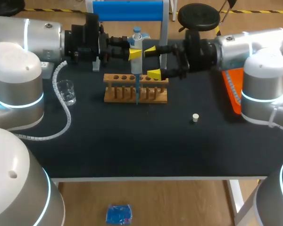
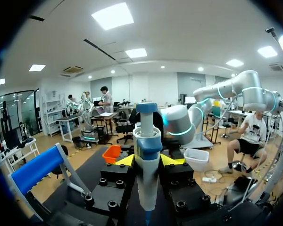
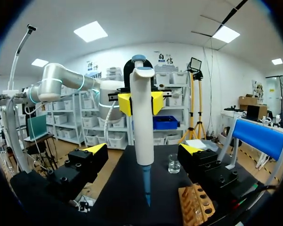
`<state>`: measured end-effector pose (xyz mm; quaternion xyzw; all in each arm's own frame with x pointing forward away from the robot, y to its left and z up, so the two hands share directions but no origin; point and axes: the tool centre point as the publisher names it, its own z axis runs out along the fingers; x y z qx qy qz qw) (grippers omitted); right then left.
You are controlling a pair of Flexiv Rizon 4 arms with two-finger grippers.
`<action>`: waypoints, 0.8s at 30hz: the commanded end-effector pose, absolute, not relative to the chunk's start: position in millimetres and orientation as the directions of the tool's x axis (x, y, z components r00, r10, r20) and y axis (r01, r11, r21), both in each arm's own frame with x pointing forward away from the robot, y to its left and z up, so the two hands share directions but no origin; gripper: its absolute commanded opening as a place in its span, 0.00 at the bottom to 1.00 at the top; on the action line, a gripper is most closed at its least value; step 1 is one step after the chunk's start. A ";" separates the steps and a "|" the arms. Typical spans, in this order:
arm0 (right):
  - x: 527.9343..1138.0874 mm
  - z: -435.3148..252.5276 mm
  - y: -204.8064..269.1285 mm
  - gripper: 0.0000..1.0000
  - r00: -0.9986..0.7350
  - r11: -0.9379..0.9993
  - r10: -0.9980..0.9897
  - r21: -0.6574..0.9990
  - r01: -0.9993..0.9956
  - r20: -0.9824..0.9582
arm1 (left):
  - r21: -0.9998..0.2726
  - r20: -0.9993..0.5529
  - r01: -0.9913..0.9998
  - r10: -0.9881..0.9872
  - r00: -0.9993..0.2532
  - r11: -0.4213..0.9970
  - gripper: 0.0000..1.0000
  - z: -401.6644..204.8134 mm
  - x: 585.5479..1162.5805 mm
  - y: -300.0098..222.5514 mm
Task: Invert the test tube, pick up the pipette, mount the tip to pipette, aspirate from beaker and dispense into the tube, eject the tip, return the pipette, and cap with the stopper.
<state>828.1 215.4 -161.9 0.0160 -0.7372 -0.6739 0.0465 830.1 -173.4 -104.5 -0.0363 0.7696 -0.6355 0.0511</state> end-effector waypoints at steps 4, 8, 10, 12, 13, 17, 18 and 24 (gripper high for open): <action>816.5 -158.9 233.0 1.00 -0.995 0.073 -0.093 0.996 0.041 0.047 | -0.982 -0.033 0.010 -0.119 -0.992 0.189 0.00 -104.6 831.0 -173.1; 815.5 -154.8 242.3 1.00 -0.996 0.057 -0.085 0.998 0.021 0.026 | -0.982 -0.033 0.010 -0.119 -0.992 0.189 0.00 -104.6 831.0 -173.1; 814.8 -152.2 246.0 1.00 -0.997 0.051 -0.081 0.999 0.001 0.006 | -0.982 -0.033 0.010 -0.119 -0.992 0.189 0.00 -104.6 831.0 -173.1; 813.9 -150.2 249.7 1.00 -0.996 0.052 -0.086 0.998 -0.017 -0.013 | -0.982 -0.033 0.010 -0.119 -0.992 0.189 0.00 -104.6 831.0 -173.1; 813.9 -149.7 250.9 1.00 -0.996 0.052 -0.083 0.998 -0.019 -0.015 | -0.982 -0.033 0.010 -0.119 -0.992 0.189 0.00 -104.6 831.0 -173.1; 815.7 -148.2 253.3 1.00 -0.997 0.047 -0.077 0.999 -0.024 -0.020 | -0.982 -0.033 0.010 -0.119 -0.992 0.189 0.00 -104.6 831.0 -173.1; 816.3 -148.0 253.5 1.00 -0.997 0.045 -0.074 0.999 -0.022 -0.019 | -0.982 -0.033 0.010 -0.119 -0.992 0.189 0.00 -104.6 831.0 -173.1; 819.1 -147.1 254.7 1.00 -0.998 0.038 -0.065 0.999 -0.016 -0.013 | -0.982 -0.033 0.010 -0.119 -0.992 0.189 0.00 -104.6 831.0 -173.1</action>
